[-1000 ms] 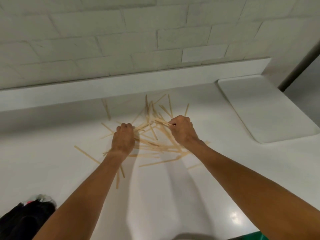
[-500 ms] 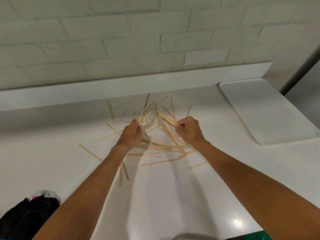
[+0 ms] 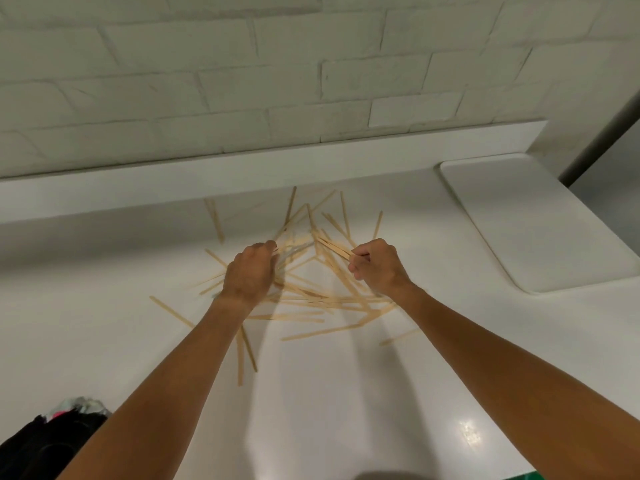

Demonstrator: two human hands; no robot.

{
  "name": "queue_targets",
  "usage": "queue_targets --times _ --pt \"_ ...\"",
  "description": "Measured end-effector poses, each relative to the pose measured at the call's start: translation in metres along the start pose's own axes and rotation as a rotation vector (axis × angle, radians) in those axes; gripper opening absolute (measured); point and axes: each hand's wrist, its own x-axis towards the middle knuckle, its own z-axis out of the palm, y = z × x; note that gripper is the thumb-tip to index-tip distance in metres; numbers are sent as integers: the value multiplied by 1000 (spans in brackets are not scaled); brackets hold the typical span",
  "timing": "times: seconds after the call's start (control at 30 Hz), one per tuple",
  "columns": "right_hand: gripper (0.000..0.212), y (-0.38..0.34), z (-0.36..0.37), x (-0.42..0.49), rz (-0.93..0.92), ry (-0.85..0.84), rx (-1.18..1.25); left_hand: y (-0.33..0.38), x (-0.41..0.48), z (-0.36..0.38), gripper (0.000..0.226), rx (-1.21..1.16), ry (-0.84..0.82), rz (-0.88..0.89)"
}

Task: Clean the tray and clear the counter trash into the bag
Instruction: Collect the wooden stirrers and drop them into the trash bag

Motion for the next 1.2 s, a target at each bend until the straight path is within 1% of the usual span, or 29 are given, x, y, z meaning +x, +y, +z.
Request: queue_targets --times 0.1,0.2,0.27,0.37,0.43,0.53,0.6,0.67,0.7,0.77,0.8,0.87,0.93,1.0,1.07,1.2 --pt "21 -2 -2 -2 -15 10 11 1 5 -2 23 10 81 40" --pt "22 -3 -7 -5 -40 23 25 3 9 -7 24 45 84 50" --pt "24 -3 -9 -7 -41 21 53 5 10 -11 25 112 77 68" --pt "26 -3 -16 -13 -36 20 62 12 9 -20 29 245 14 79" --pt "26 1 -23 -19 -38 32 71 17 7 -25 32 264 -83 18" --pt "25 6 -31 -26 -30 58 90 14 7 -32 36 68 -282 -100" --pt "23 11 -38 -32 -26 74 99 19 7 -38 33 -89 -324 -117" --pt "23 16 -44 -40 -28 81 99 29 6 -43 25 -174 -301 -132" --pt "22 19 -47 -43 -29 81 99 33 4 -44 28 -206 -292 -137" --pt "21 24 -53 -50 -30 78 99 44 -3 -45 48 -316 -288 -150" --pt "21 25 -56 -53 -33 76 97 49 -6 -45 52 -412 -284 -172" --pt "20 26 -61 -60 -52 67 113 58 -13 -42 40 -630 -240 -211" --pt "18 22 -65 -65 -65 59 198 60 -16 -37 28 -776 -198 -224" --pt "18 16 -66 -66 -69 77 277 58 -17 -33 25 -817 -206 -213" --pt "19 10 -65 -65 -81 98 289 56 -19 -32 24 -809 -218 -195" --pt "17 6 -57 -59 -64 54 267 54 -22 -36 23 -798 -119 -163"
